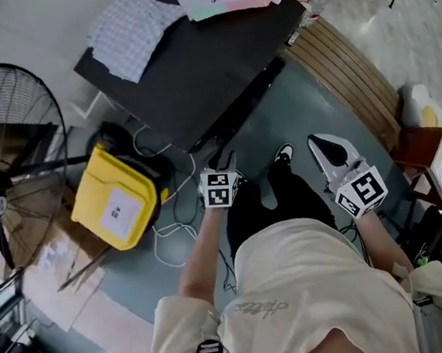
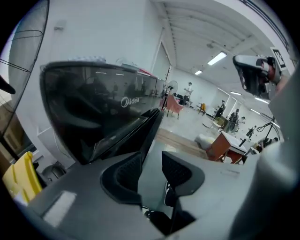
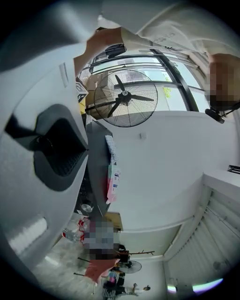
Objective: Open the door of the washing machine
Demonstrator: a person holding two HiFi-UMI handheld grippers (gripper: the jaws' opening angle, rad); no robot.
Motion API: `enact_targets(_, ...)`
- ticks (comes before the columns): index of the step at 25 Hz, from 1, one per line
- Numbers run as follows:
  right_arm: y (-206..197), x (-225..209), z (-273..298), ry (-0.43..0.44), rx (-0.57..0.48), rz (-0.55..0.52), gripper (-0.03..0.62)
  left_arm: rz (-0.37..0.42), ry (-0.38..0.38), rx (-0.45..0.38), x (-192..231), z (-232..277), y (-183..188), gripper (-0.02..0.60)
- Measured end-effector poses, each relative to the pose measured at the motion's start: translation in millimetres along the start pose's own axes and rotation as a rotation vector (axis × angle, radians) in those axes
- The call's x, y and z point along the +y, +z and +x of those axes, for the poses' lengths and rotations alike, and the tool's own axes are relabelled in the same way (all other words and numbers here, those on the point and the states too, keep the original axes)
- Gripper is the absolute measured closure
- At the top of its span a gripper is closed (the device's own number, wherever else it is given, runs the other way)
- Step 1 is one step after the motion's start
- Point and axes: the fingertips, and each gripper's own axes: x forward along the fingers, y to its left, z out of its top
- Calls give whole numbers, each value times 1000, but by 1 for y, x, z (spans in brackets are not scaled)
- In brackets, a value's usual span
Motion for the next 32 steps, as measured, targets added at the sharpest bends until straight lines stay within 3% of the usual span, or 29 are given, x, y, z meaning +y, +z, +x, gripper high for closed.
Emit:
enact_targets(4,-4,-2,-7,-26,-13,24,592,33,16,62,12,33,-15,430)
enact_targets(12,-20,-15,-25,-75,36,61,592,-18,39,218,36,86,-58,430)
enact_targets(18,-31,-24,-29,-99,63,85,592,-31,21,255,33,107,-66,434)
enact_targets(23,-37,-23,-24,-100,66,104,592,-38,50,287,37,116,-68,468)
enact_targets(32,-43,-22,-25,-121,67,118,592,60,17,333,35,115,-73,494)
